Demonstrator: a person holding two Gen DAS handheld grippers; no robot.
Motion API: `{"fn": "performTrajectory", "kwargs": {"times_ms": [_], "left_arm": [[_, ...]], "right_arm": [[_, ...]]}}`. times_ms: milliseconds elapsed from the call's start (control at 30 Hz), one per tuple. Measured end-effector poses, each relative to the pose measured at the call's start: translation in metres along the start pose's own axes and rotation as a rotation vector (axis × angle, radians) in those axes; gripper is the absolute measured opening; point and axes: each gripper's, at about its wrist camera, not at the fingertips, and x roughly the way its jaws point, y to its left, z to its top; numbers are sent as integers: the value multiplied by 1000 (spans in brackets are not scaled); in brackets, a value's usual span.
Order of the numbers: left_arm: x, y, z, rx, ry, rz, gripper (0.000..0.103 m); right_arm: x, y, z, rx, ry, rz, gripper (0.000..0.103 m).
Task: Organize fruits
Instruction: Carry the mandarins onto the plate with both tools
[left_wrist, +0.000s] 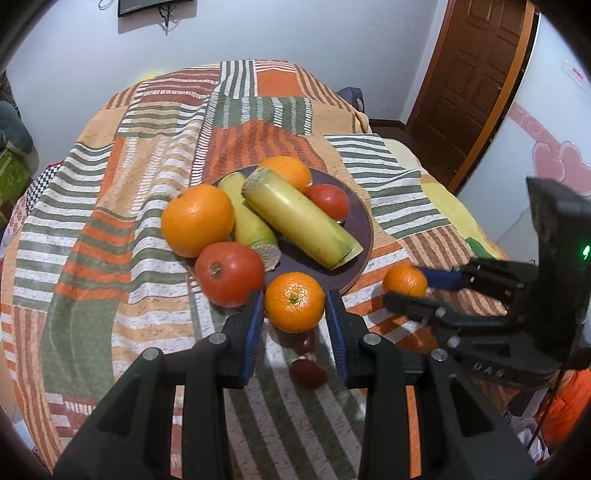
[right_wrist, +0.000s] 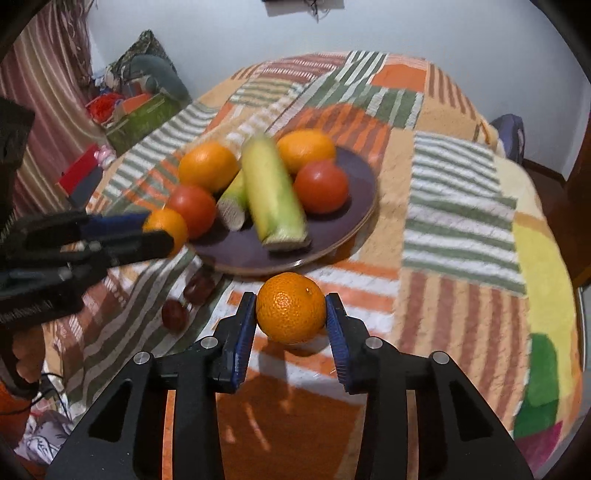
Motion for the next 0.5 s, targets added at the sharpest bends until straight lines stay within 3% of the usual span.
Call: {"fn": "performTrajectory", "kwargs": {"times_ms": [267, 500], "left_arm": [[18, -10, 10, 19, 16, -20, 34], [33, -13, 13, 29, 38, -29, 34]], "right_arm": [[-9, -19, 21, 26, -64, -19, 34], [4, -22, 33, 23, -66, -18, 34]]}}
